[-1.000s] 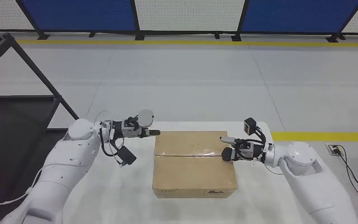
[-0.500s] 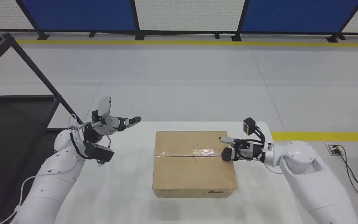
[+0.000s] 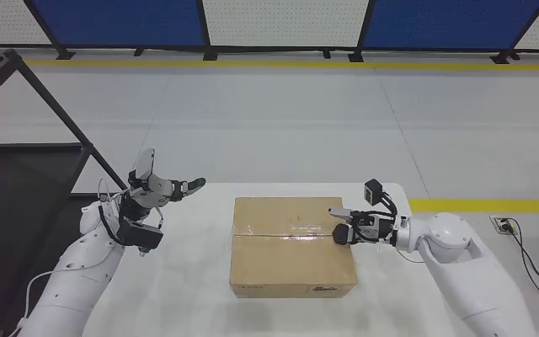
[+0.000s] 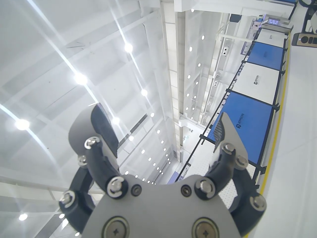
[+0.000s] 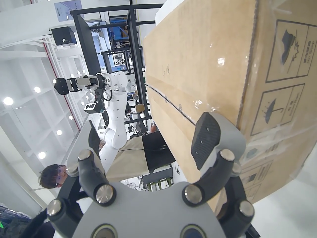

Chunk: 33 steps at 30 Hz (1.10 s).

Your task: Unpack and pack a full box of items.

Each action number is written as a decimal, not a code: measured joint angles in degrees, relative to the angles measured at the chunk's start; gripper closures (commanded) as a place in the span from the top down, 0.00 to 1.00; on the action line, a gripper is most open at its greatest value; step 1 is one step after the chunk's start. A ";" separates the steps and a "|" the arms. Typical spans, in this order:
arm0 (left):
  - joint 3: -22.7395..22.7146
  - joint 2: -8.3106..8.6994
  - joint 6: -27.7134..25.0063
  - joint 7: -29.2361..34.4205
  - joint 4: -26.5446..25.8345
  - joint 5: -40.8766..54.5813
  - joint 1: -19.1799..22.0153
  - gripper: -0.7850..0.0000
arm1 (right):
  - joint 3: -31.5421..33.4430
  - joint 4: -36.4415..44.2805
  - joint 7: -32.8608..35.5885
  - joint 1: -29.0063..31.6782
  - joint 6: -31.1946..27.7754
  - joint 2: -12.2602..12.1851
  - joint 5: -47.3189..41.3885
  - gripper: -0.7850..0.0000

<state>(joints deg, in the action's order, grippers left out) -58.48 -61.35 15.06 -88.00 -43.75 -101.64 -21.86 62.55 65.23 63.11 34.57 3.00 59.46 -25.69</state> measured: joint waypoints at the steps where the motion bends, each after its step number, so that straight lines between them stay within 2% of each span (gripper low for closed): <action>1: 0.00 0.00 0.00 0.00 0.01 -0.01 0.01 1.00 | 0.04 0.03 0.04 0.02 0.08 0.00 0.00 1.00; 24: -0.15 -0.01 0.13 0.15 -0.15 0.13 -0.13 1.00 | 0.06 0.06 0.06 0.03 0.09 -0.01 0.01 1.00; 29: -4.08 0.43 5.18 6.35 -3.79 5.41 -5.28 1.00 | 0.06 0.06 0.06 0.03 0.09 -0.01 0.01 1.00; 33: -7.53 1.22 12.55 12.32 -8.03 5.59 -11.33 1.00 | 0.06 0.06 0.06 0.03 0.09 -0.01 0.01 1.00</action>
<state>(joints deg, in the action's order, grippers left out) -66.01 -60.13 27.61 -75.68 -51.77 -96.06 -33.19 62.61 65.30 63.17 34.59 3.09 59.45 -25.68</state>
